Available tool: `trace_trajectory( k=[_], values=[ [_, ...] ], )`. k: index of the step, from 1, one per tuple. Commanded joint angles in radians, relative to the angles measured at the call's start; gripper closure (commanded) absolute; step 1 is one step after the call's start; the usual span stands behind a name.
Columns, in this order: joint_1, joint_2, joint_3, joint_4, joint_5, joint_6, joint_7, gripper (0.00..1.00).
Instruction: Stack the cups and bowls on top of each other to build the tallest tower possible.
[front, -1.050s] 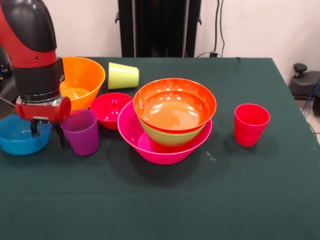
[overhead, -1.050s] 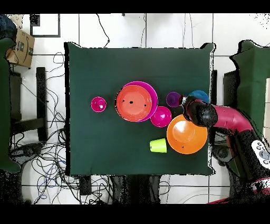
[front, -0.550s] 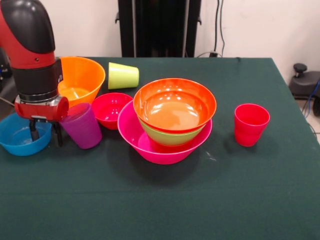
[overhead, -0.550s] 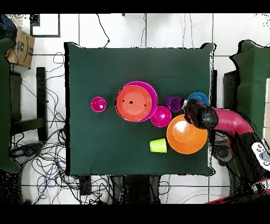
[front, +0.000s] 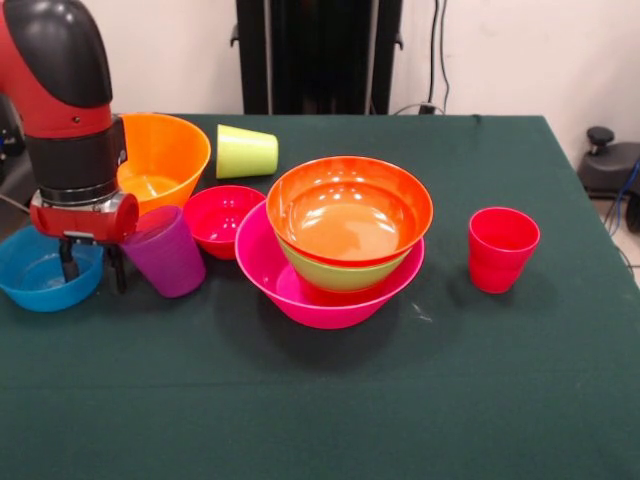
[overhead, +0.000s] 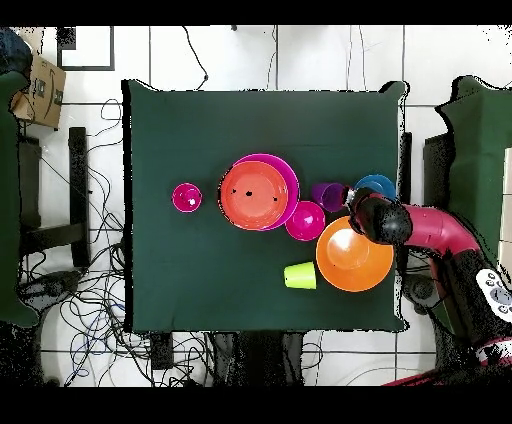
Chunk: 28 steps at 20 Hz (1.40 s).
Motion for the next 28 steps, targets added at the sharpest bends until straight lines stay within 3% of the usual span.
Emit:
trace_trajectory(
  k=[1,20,24,28],
  values=[
    [0.057,0.072,-0.064,0.001,-0.046,-0.003,-0.022,1.0],
    [0.081,0.054,-0.072,-0.013,-0.042,-0.017,-0.028,1.0],
    [0.091,-0.073,-0.066,0.076,-0.021,-0.02,0.003,1.0],
    [0.091,-0.21,-0.018,0.136,0.039,0.057,-0.031,1.0]
  ],
)
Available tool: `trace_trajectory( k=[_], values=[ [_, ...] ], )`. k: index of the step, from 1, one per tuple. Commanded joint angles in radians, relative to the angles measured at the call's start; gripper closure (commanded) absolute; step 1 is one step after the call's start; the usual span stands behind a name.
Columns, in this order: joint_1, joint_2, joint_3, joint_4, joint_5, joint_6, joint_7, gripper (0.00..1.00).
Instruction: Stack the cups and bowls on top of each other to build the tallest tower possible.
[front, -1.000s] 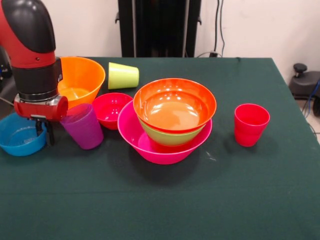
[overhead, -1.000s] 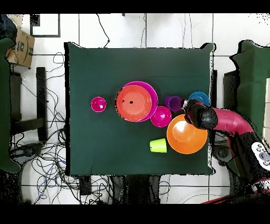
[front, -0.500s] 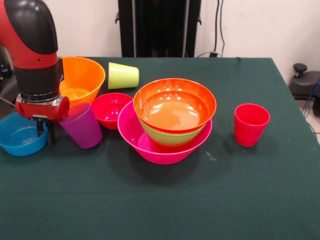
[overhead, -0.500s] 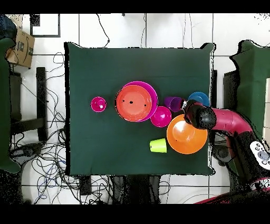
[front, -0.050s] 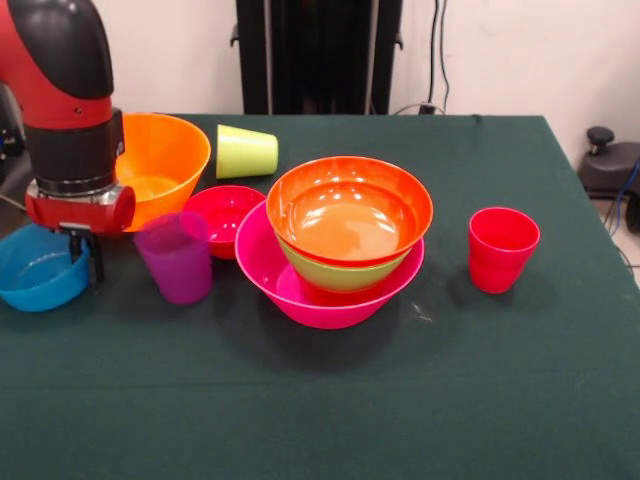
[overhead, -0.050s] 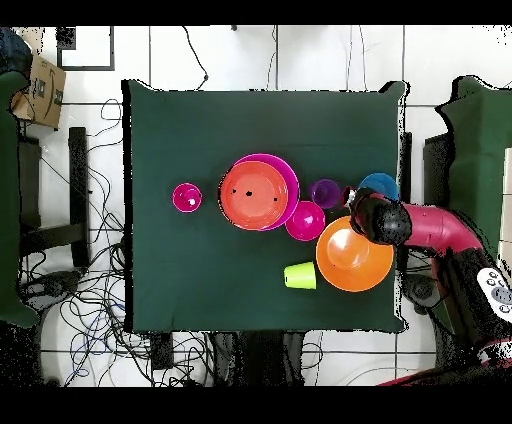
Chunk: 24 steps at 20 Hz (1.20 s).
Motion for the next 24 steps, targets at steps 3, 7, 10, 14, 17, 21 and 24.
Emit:
trace_trajectory(
  k=[3,7,10,14,17,21,24],
  values=[
    [0.071,-0.213,0.026,0.124,0.068,0.115,-0.049,1.0],
    [0.082,-0.257,0.032,0.135,0.104,0.152,-0.064,1.0],
    [0.085,-0.292,0.036,0.154,0.135,0.178,-0.068,1.0],
    [0.096,-0.344,0.029,0.182,0.174,0.216,-0.065,1.0],
    [0.107,-0.39,0.026,0.206,0.206,0.237,-0.061,1.0],
    [0.134,-0.453,0.011,0.256,0.246,0.248,-0.021,1.0],
    [0.155,-0.494,0.003,0.295,0.273,0.242,0.014,1.0]
  ],
)
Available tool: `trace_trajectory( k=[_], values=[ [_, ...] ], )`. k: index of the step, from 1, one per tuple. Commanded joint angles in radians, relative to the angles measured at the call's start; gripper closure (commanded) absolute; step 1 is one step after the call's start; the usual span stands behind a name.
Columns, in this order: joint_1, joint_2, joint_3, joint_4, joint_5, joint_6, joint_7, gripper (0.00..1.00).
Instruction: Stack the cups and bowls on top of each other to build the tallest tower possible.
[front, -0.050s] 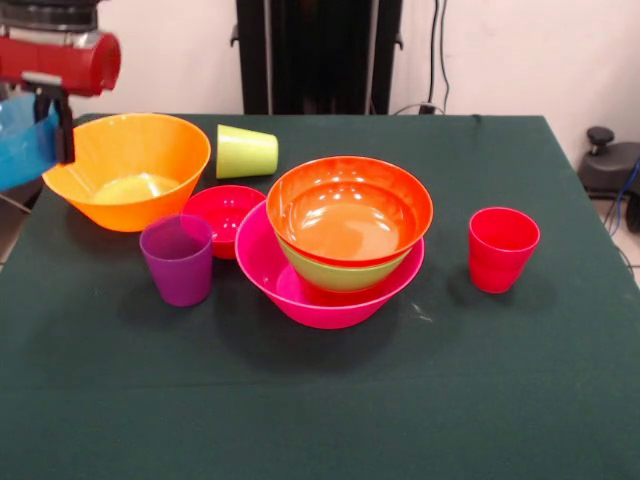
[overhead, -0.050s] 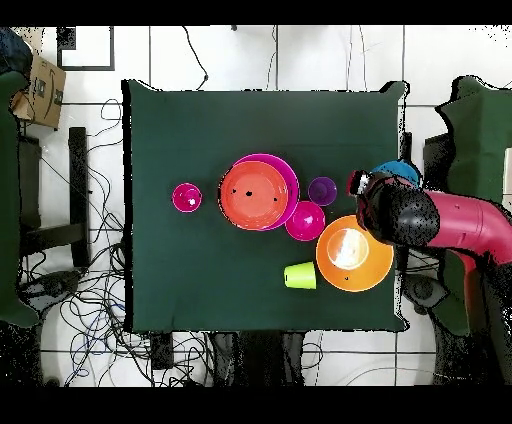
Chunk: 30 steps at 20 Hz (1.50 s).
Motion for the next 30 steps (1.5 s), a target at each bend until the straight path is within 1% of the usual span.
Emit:
trace_trajectory(
  k=[1,4,7,12,14,19,23,30],
  values=[
    [0.086,-0.112,-0.003,0.142,0.062,0.116,0.027,1.0],
    [0.117,-0.149,-0.019,0.165,0.089,0.124,0.058,1.0],
    [0.163,-0.169,-0.05,0.178,0.107,0.117,0.111,1.0],
    [0.244,-0.19,-0.104,0.189,0.142,0.11,0.187,1.0],
    [0.279,-0.192,-0.126,0.182,0.161,0.12,0.211,1.0],
    [0.37,-0.161,-0.182,0.149,0.193,0.11,0.273,1.0],
    [0.43,-0.128,-0.22,0.141,0.224,0.068,0.325,1.0],
    [0.468,-0.101,-0.261,0.147,0.223,0.01,0.333,1.0]
  ],
)
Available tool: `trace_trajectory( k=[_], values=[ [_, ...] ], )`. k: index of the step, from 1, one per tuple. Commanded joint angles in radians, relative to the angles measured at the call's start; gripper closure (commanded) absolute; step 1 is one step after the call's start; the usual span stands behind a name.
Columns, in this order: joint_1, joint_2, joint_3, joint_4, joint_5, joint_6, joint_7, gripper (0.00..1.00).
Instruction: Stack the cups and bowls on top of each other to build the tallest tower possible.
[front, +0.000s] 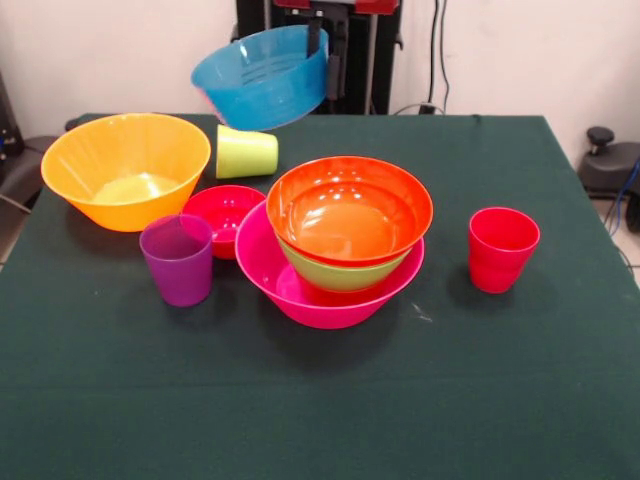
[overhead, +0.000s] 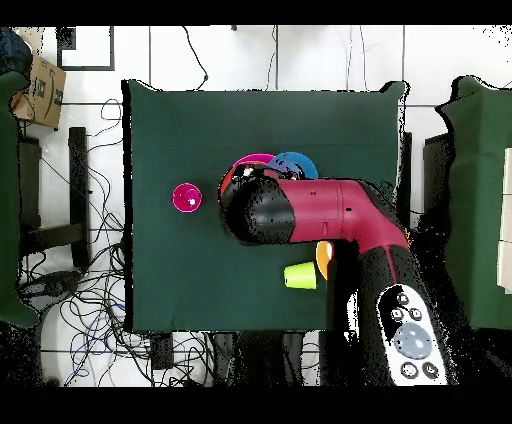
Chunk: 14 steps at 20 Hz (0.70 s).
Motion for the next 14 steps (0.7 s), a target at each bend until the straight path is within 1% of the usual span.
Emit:
trace_trajectory(
  k=[1,7,14],
  values=[
    [0.05,0.072,-0.092,0.055,0.006,-0.015,0.194,1.0],
    [0.109,0.116,-0.13,0.036,-0.002,-0.061,0.251,1.0],
    [0.165,0.17,-0.176,0.013,0.01,-0.115,0.285,1.0]
  ],
)
